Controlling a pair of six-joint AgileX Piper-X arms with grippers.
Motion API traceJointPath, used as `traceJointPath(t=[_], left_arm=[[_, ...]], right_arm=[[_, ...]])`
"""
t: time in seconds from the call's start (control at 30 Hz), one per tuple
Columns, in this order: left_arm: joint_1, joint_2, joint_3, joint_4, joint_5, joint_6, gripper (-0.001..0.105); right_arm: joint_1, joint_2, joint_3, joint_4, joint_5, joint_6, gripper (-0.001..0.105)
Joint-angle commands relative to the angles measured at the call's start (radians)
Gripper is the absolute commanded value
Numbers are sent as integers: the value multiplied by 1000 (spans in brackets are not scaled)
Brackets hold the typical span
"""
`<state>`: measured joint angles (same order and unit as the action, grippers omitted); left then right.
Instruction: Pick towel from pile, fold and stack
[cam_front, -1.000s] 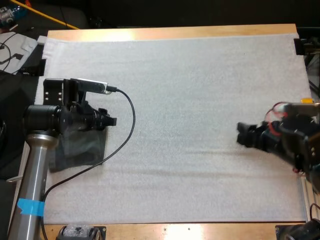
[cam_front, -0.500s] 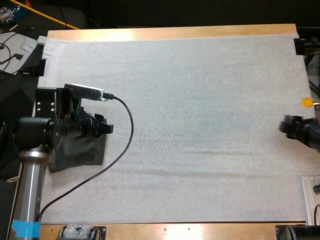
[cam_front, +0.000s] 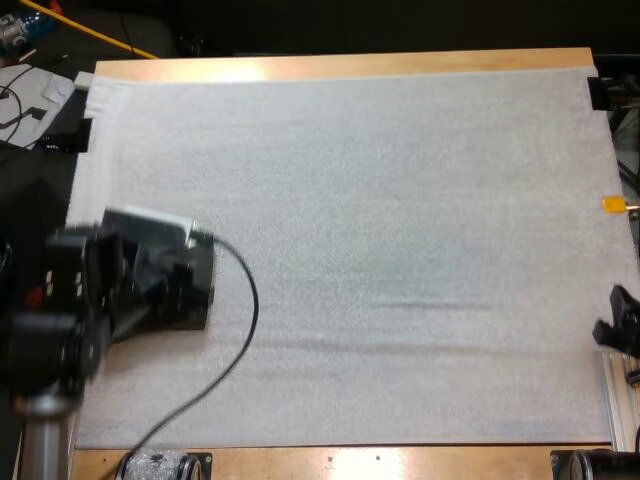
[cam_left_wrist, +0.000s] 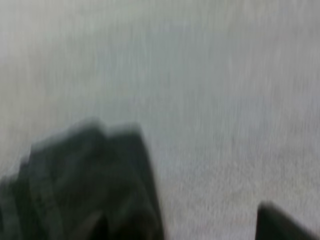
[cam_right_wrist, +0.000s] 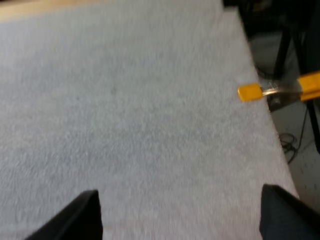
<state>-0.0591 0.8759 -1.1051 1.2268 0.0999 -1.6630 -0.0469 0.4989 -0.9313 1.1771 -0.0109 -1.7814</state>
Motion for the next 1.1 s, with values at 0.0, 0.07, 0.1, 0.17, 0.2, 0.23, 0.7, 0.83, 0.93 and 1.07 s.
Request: traceJointPath(t=[0.0, 0.07, 0.1, 0.17, 0.2, 0.23, 0.7, 0.83, 0.93, 1.07], left_arm=[[-6, -120, 67, 4, -18, 2, 58], [-5, -197, 108, 5, -21, 2, 58], [-6, -233, 127, 6, -24, 2, 58], [-6, -307, 159, 10, -26, 1, 58], [-6, -341, 173, 11, -27, 0, 58], [-7, -377, 185, 13, -28, 2, 58], [-6, -738, 241, 102, -30, 9, 58], [-6, -822, 235, 161, -31, 16, 58], [-5, -875, 233, 208, -32, 20, 58], [-4, -930, 232, 262, -33, 30, 58]], right_arm=[[2, -82, -7, 54, -2, -16, 63], [1, -130, -7, 78, -5, -15, 63], [0, -151, -6, 85, -5, -16, 63], [0, -193, -7, 100, -5, -15, 63], [1, -215, -6, 106, -6, -14, 63], [1, -238, -6, 115, -5, -16, 63], [-3, -469, -9, 187, -3, -7, 63], [-3, -516, -12, 222, -7, -2, 63], [-4, -542, -15, 250, -8, 1, 63], [-4, -550, -20, 276, -10, 8, 63]])
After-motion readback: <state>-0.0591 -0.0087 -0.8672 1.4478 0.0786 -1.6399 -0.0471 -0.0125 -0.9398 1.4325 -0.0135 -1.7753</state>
